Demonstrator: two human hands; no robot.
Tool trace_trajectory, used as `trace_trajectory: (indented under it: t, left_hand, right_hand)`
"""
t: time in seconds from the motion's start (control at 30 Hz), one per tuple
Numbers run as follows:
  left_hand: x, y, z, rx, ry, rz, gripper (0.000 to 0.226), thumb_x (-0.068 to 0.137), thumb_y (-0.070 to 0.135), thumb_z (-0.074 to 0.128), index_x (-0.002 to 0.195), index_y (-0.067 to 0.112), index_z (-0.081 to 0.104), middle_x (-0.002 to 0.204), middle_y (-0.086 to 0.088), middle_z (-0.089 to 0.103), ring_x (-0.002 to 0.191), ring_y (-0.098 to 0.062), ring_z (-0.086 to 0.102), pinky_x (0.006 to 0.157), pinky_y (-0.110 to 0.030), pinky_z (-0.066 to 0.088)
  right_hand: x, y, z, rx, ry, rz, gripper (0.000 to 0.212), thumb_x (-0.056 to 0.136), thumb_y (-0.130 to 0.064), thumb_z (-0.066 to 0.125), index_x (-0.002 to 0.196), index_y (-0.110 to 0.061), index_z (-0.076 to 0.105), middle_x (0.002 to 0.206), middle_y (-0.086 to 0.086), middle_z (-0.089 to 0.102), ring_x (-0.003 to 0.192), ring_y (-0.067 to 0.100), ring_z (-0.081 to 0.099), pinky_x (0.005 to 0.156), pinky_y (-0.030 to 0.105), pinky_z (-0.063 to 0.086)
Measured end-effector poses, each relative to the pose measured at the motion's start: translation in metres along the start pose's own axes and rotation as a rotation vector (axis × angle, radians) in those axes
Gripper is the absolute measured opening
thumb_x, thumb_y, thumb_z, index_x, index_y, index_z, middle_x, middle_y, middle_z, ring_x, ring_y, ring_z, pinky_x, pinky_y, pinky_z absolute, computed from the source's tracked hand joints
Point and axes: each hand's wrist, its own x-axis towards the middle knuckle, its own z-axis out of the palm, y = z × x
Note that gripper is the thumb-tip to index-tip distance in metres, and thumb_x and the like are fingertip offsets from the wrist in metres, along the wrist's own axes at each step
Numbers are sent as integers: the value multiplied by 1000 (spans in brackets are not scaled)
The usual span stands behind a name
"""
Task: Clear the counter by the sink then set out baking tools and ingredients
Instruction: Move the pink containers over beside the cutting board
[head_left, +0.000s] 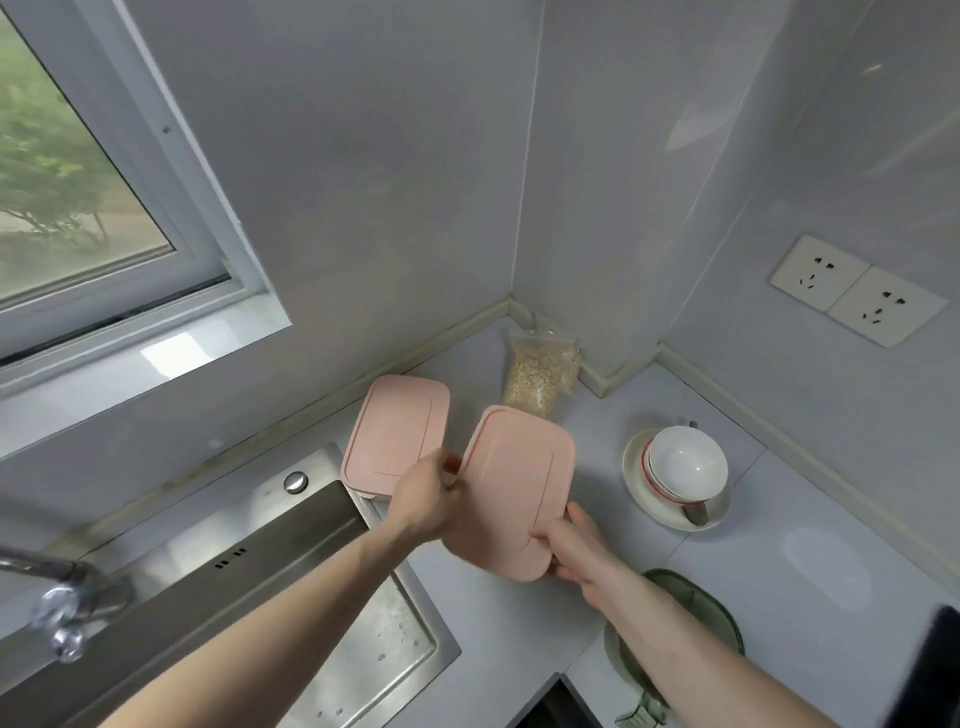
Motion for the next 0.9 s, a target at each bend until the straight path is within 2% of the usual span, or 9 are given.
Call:
trace_trajectory:
  t: [0.13,0.33,0.4,0.5,0.67,0.73,0.77,0.83,0.9]
  left_hand:
    - [9,-9,-50,-120,131,-46,24,88,22,56,109,32,63,109,18,69,82,-3,68,76,-27,54]
    - [34,-39,-107,-153,191,-155,27,81,27,62,107,31,70,103,11,73,98,-19,66,92,-38,55]
    - [42,-49,-115,-225,184,-195,29,75,31,60,102,33,70,100,11,74,97,-19,68,89,-38,57]
    - [54,-64,-112,-248,170,-224,26,80,21,60,102,30,71,98,7,74,97,-19,69,81,-32,55]
    - [66,-76,-103,-314,190,-270,23,85,19,62,106,28,66,98,2,72,87,-22,70,76,-32,55]
    - [73,-83,-97,-389,156,-294,23,90,17,61,113,18,62,101,-3,70,79,-23,67,73,-33,52]
    - [75,-86,-95,-431,136,-310,25,92,17,61,117,13,59,101,-5,69,75,-24,65,71,-32,51]
    - [76,-91,-91,-461,103,-330,28,95,18,60,120,8,56,92,-7,67,69,-22,60,66,-30,47]
    - [75,-93,-91,-464,87,-325,25,96,17,60,119,8,55,87,-5,65,65,-19,57,61,-29,44]
  right_hand:
    - [4,-43,36,-37,-96,-101,46,86,-4,61,130,-17,56,122,5,67,102,23,67,83,43,60]
    - [11,-86,98,-122,-200,-98,47,89,-7,61,134,-16,51,126,6,65,96,21,63,62,27,53]
    - [16,-93,112,-167,-214,-101,54,88,-10,61,139,-21,48,129,2,64,108,23,63,67,29,53]
    - [21,-95,123,-212,-236,-104,61,86,-10,60,143,-27,46,130,-3,61,120,25,59,77,34,54]
    - [22,-89,120,-219,-263,-120,55,88,-5,57,135,-32,51,129,-5,61,121,21,57,81,39,59]
    - [25,-84,117,-206,-269,-118,50,91,-3,56,131,-31,53,126,-6,62,122,21,57,90,45,58]
    - [26,-81,115,-199,-269,-118,52,93,-4,56,138,-30,51,126,-6,60,122,21,56,93,47,56]
    - [29,-72,112,-172,-264,-111,56,100,-12,55,153,-23,39,135,-3,52,125,22,52,98,47,53]
    - [32,-64,110,-133,-254,-104,62,105,-26,54,160,-19,26,154,1,41,135,26,48,102,49,51]
